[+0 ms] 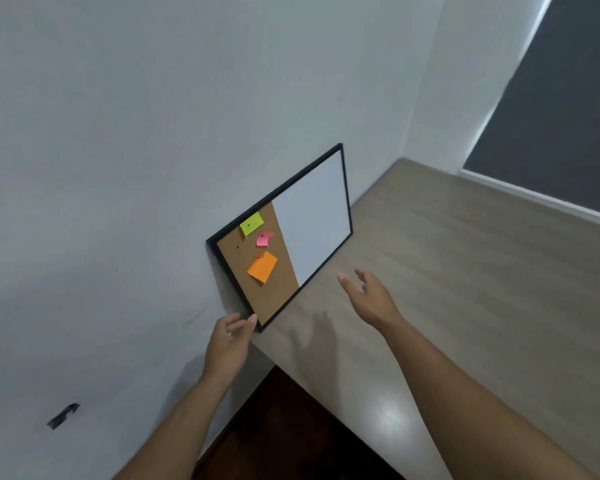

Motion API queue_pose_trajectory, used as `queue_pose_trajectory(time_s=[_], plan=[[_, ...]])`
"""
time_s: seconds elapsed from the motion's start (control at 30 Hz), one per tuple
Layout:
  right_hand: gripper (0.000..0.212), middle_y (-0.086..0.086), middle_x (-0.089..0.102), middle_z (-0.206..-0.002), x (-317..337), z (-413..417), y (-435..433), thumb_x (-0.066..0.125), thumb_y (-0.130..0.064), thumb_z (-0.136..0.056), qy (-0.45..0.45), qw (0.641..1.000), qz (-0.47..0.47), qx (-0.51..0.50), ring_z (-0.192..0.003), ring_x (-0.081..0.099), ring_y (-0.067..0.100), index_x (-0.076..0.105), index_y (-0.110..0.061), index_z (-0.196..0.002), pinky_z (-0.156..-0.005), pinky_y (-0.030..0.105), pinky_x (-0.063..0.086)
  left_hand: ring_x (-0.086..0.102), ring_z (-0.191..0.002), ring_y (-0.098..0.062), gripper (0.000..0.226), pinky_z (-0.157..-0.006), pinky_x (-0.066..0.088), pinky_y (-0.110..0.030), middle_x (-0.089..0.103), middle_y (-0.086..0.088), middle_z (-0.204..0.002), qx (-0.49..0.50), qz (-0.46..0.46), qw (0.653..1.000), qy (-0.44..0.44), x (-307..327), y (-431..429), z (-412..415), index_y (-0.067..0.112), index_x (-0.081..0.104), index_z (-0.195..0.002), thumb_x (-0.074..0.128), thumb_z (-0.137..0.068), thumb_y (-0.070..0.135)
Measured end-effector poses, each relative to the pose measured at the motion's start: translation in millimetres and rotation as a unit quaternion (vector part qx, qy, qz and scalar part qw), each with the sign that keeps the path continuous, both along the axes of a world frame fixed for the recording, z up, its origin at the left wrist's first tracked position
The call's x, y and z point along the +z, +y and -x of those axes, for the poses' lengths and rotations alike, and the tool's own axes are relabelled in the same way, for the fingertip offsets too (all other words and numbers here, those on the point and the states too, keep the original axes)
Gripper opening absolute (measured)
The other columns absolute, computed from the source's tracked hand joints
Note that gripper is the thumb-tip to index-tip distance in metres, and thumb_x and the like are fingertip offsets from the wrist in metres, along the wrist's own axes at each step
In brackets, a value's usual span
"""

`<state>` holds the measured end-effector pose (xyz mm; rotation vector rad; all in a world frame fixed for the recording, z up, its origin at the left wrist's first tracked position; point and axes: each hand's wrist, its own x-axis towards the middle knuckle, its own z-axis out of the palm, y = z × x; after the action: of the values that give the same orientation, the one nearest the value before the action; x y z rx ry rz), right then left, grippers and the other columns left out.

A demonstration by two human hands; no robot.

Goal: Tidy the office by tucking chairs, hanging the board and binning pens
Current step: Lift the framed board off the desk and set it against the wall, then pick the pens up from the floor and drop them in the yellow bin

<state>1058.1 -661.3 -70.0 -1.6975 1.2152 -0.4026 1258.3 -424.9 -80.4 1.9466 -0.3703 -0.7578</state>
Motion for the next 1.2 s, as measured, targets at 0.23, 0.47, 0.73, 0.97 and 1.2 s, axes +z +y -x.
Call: queue_pose_trajectory(time_s=[0.23, 0.47, 0.73, 0.97, 1.2], plan=[[0.081, 0.003, 0.048, -0.163, 46.1, 89.2, 101.2, 0.059, -0.07, -0.096, 0.036, 0.997, 0.033, -0.057, -0.149, 0.047, 0.024, 0.048, -0.016, -0.156, -0.12, 0.041, 0.04, 0.06, -0.108, 0.001, 0.05, -0.083, 0.048, -0.02, 0.065, 0.012, -0.124, -0.17, 0.008, 0.985, -0.032, 41.6, 45.9, 49.1, 0.022, 0.057, -0.142, 0.067, -0.101, 0.049], [0.075, 0.003, 0.05, -0.161, 67.8, 177.5, 192.6, 0.058, -0.064, -0.1, 0.072, 0.991, 0.046, -0.106, -0.148, 0.047, 0.024, 0.049, -0.014, -0.156, -0.119, 0.038, 0.04, 0.064, -0.121, -0.013, 0.043, -0.105, 0.05, -0.035, 0.066, 0.013, -0.123, -0.315, 0.019, 0.944, -0.097, 65.7, 57.9, 119.0, 0.021, 0.065, -0.136, 0.066, -0.102, 0.047], [0.07, 0.002, 0.053, -0.159, 89.3, 314.7, 271.4, 0.06, -0.059, -0.102, 0.08, 0.971, 0.054, -0.219, -0.146, 0.05, 0.023, 0.052, -0.013, -0.154, -0.117, 0.035, 0.04, 0.061, -0.097, 0.007, 0.036, -0.085, 0.046, -0.024, 0.068, 0.008, -0.127, -0.471, 0.057, 0.874, -0.107, 99.4, 46.0, 260.5, 0.022, 0.067, -0.133, 0.066, -0.104, 0.042], [0.065, 0.004, 0.055, -0.157, 93.3, 468.8, 361.4, 0.059, -0.054, -0.104, 0.094, 0.936, 0.048, -0.335, -0.146, 0.05, 0.025, 0.053, -0.012, -0.152, -0.118, 0.039, 0.041, 0.064, -0.099, 0.003, 0.031, -0.08, 0.047, -0.015, 0.069, 0.008, -0.126, -0.588, 0.083, 0.797, -0.105, 116.7, 65.2, 412.7, 0.024, 0.068, -0.131, 0.064, -0.105, 0.041], [0.062, 0.0, 0.061, -0.149, 75.2, 627.0, 510.2, 0.058, -0.059, -0.102, 0.098, 0.889, 0.023, -0.447, -0.139, 0.056, 0.021, 0.058, -0.016, -0.148, -0.11, 0.034, 0.046, 0.065, -0.104, 0.0, 0.027, -0.083, 0.05, -0.023, 0.068, 0.011, -0.122, -0.673, 0.09, 0.728, -0.095, 118.7, 142.8, 585.0, 0.027, 0.069, -0.128, 0.062, -0.106, 0.041]])
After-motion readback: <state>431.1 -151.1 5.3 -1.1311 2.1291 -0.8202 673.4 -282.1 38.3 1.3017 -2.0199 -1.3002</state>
